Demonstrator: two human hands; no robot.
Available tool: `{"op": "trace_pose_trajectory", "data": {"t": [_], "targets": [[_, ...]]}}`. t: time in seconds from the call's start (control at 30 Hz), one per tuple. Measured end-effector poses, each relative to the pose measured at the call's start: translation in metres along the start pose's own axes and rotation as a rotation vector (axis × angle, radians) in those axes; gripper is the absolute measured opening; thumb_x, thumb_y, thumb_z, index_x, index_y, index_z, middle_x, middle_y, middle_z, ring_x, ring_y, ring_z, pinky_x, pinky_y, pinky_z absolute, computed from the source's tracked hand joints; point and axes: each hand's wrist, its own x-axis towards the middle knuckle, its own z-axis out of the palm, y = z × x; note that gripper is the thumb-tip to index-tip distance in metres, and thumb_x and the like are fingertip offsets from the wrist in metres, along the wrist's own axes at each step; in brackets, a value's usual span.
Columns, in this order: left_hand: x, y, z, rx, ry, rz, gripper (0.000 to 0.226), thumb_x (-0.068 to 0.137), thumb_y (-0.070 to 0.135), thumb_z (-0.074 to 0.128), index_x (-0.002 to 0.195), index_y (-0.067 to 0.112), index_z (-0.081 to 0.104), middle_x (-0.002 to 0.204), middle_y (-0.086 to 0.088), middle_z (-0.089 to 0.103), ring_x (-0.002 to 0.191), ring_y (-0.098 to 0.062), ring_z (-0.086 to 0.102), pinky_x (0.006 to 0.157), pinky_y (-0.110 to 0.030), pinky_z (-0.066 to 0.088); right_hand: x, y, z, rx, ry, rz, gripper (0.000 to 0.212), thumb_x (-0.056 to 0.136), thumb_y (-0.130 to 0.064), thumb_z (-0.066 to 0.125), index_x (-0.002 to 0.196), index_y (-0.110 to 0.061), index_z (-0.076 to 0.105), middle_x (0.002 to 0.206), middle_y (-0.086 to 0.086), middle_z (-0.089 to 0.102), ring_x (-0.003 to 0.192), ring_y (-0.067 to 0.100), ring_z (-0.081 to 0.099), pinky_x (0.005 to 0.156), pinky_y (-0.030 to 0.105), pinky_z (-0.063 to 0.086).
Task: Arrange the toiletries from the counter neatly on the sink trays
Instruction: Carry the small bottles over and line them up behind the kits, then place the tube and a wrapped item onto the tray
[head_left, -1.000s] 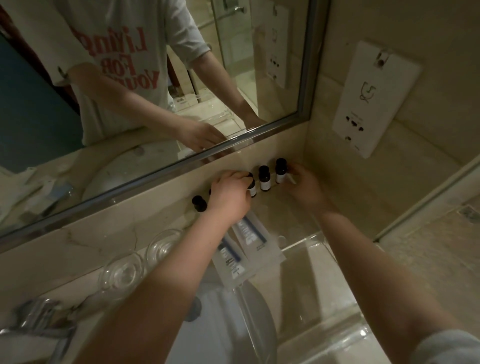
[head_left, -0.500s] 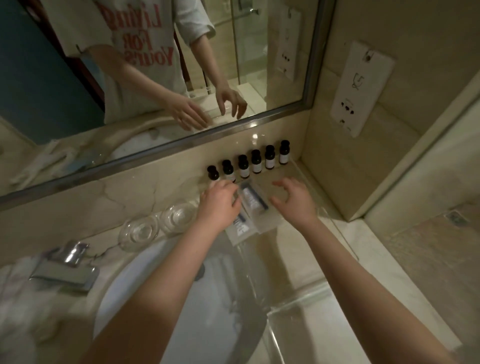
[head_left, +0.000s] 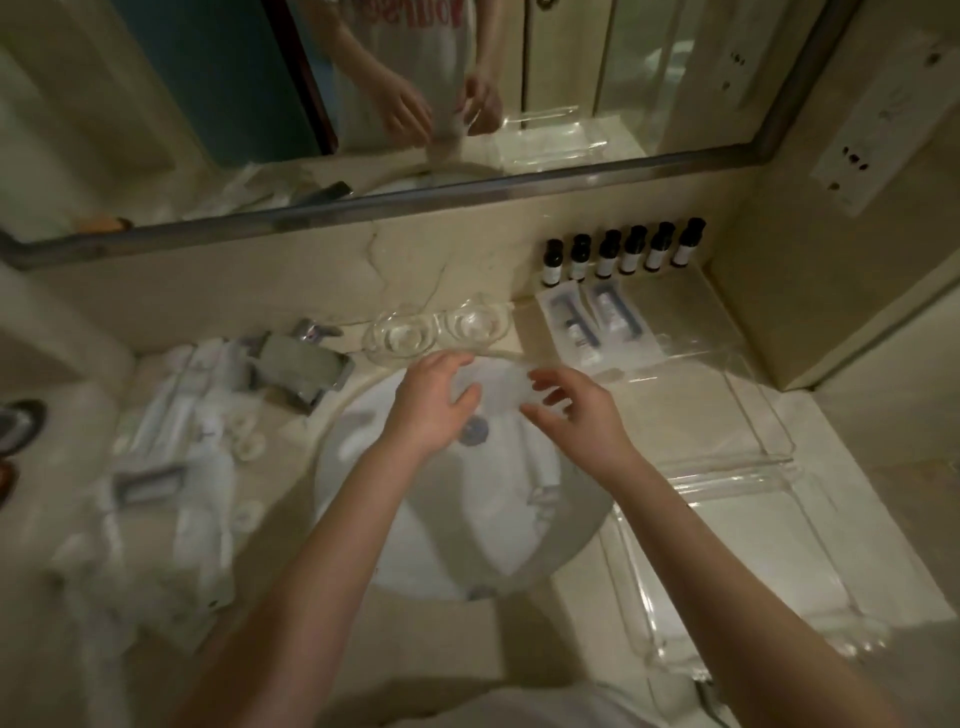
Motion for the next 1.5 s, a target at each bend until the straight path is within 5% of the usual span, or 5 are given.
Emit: {"op": "trace_pose_trajectory", "data": {"t": [0.33, 0.67, 0.97, 1.23, 1.5], "targets": [[-0.115, -0.125, -0.068, -0.104, 0.137, -0.345, 0.037, 0.089, 0.017, 0.059, 0.124, 0.007, 0.056, 0.131, -0.010, 0.056, 0.124, -0.024, 0.049, 0.103, -0.029, 0.035, -0.046, -0.074, 0.126, 0.114, -0.358, 0.008, 0.026, 0.083, -0.023, 0.068, 0.108, -0.021, 0.063, 0.098, -0.008, 0.060, 0.078, 0.005, 0.058, 0.072, 0.025, 0.050], [-0.188, -0.252, -0.111, -0.019, 0.092, -0.766, 0.050, 0.089, 0.027, 0.058, 0.134, 0.009, 0.046, 0.139, -0.012, 0.047, 0.123, -0.030, 0.050, 0.100, -0.034, 0.040, -0.050, -0.121, 0.266, -0.367, -0.767, -0.172, 0.051, 0.087, -0.028, 0.061, 0.133, -0.014, 0.046, 0.129, 0.013, 0.052, 0.113, 0.030, 0.053, 0.094, 0.037, 0.043], [-0.217, -0.308, -0.124, 0.284, -0.088, -0.784, 0.073, 0.088, 0.048, 0.050, 0.148, 0.022, 0.016, 0.159, -0.004, 0.002, 0.146, -0.028, 0.000, 0.118, -0.044, 0.014, -0.044, -0.136, 0.333, -0.793, -0.743, -0.414, 0.053, 0.093, -0.026, 0.040, 0.143, -0.018, 0.025, 0.152, 0.009, 0.021, 0.137, 0.031, 0.027, 0.101, 0.051, 0.037], [-0.221, -0.327, -0.124, 0.254, -0.031, -0.850, 0.084, 0.082, 0.060, 0.050, 0.146, 0.017, 0.018, 0.156, -0.011, 0.014, 0.144, -0.030, 0.011, 0.115, -0.045, 0.018, -0.047, -0.154, 0.362, -0.805, -0.587, -0.207, 0.091, 0.082, -0.067, 0.045, 0.144, -0.004, 0.024, 0.148, 0.018, 0.028, 0.137, 0.037, 0.025, 0.108, 0.055, 0.026], [-0.208, -0.327, -0.121, 0.370, 0.029, -0.855, 0.082, 0.079, 0.066, 0.049, 0.138, 0.013, 0.032, 0.146, -0.012, 0.029, 0.137, -0.030, 0.024, 0.110, -0.044, 0.024, -0.036, -0.178, 0.390, -0.805, -0.520, 0.059, 0.054, 0.089, -0.034, 0.049, 0.134, -0.005, 0.043, 0.142, 0.014, 0.030, 0.126, 0.035, 0.032, 0.102, 0.049, 0.033]]}}
